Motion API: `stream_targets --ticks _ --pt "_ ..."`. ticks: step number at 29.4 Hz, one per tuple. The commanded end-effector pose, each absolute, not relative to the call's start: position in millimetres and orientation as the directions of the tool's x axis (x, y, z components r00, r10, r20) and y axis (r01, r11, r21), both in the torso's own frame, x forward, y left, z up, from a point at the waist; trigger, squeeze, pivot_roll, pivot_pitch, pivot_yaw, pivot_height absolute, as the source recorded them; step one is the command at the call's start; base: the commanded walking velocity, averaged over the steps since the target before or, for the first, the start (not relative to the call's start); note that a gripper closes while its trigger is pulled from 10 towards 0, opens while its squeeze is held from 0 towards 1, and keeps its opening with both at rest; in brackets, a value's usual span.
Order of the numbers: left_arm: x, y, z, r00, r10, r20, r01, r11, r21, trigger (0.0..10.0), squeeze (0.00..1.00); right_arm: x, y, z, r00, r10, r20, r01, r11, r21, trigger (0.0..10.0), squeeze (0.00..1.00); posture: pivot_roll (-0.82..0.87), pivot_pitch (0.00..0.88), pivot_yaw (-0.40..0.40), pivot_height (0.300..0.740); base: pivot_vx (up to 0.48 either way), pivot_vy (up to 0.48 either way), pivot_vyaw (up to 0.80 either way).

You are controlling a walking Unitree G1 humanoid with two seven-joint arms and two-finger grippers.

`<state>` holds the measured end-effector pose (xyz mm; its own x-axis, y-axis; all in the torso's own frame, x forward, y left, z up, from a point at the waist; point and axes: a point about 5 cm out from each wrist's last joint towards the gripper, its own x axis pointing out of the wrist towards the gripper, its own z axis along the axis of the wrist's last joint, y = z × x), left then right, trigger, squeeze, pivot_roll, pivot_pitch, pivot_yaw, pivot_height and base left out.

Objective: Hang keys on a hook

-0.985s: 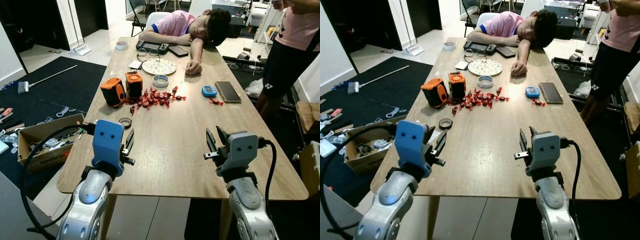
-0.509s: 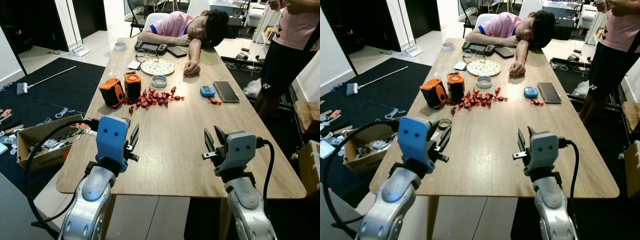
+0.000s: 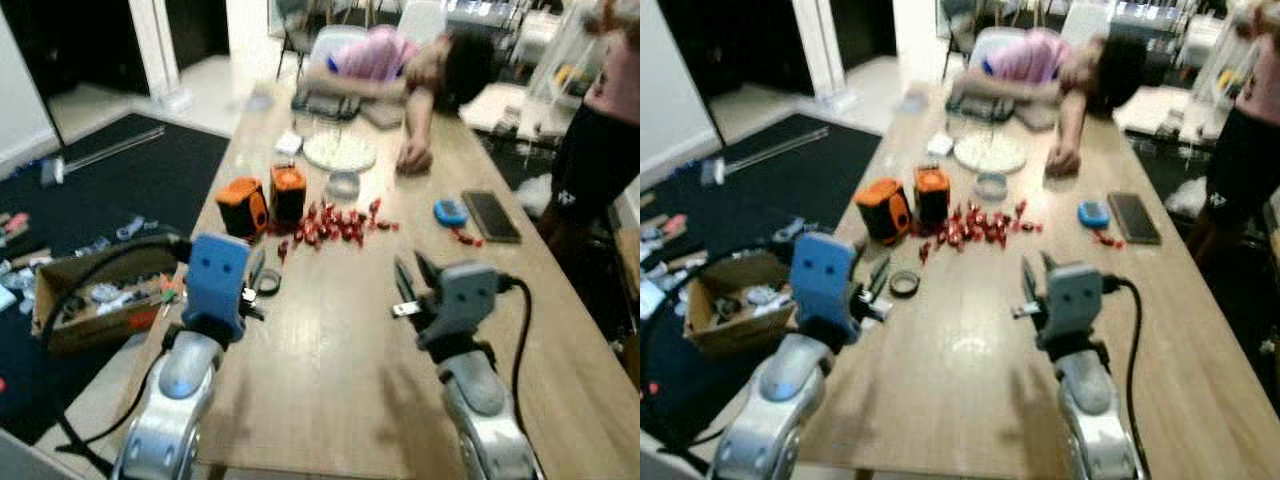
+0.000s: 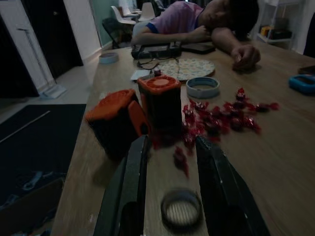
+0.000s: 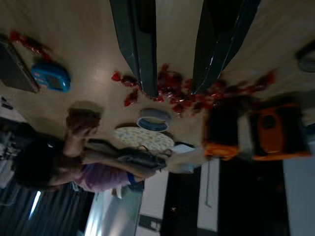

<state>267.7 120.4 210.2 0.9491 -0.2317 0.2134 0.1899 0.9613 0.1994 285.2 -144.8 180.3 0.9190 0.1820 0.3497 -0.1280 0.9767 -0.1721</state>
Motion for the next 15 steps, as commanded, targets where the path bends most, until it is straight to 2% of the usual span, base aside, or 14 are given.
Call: stream_targets --ticks 1,11,13,15 --pt "268.0 115.9 207.7 0.949 -0.246 0.199 0.206 0.957 0.203 10.0 0.0 283.9 -152.2 176.2 0.929 0.155 0.337 -0.103 0.981 -0.166 10.0 0.0 0.1 0.127 -0.01 0.74 0.27 0.0 0.0" --pt "266.1 116.4 207.8 0.946 -0.263 0.192 0.225 0.954 0.2 10.0 0.0 283.9 -151.2 175.2 0.929 0.156 0.335 -0.106 0.981 -0.164 10.0 0.0 0.1 0.129 -0.007 0.74 0.027 0.0 0.0" --pt "266.2 119.5 205.8 0.936 -0.321 0.146 0.27 0.919 0.288 10.0 0.0 283.9 -150.9 174.9 0.929 0.157 0.334 -0.107 0.981 -0.164 10.0 0.0 0.1 0.129 -0.007 0.74 0.0 0.0 0.0" --pt "265.8 120.6 204.3 0.929 -0.353 0.116 0.302 0.899 0.317 10.0 0.0 283.7 -151.1 174.6 0.93 0.157 0.333 -0.107 0.981 -0.164 10.0 0.0 0.1 0.129 -0.007 0.74 0.0 0.0 0.0"
